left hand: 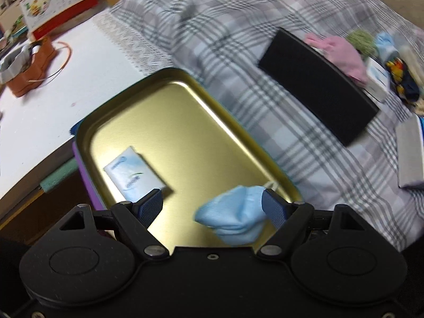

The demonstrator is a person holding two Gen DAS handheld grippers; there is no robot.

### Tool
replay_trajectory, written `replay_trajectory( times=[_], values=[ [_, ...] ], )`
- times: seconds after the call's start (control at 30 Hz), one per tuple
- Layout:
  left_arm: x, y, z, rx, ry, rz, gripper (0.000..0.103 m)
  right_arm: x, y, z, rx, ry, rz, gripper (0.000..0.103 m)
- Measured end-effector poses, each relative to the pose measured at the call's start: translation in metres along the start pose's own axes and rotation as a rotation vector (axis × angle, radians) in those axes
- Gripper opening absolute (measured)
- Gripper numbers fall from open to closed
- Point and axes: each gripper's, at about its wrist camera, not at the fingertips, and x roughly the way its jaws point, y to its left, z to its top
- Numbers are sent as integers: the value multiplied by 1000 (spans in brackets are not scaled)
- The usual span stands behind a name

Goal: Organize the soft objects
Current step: 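Move the right tool to the pile and grasp the clear plastic bag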

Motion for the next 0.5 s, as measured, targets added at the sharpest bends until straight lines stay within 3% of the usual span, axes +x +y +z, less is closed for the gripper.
replay_trajectory(
  times=[0.3, 0.5],
  values=[
    [-19, -71, 11, 133, 6, -66, 77, -21, -111, 33, 257, -109, -141, 70],
    [-31, -109, 38, 195, -10, -97, 78, -19, -172, 48, 453, -156, -159, 70]
  ],
)
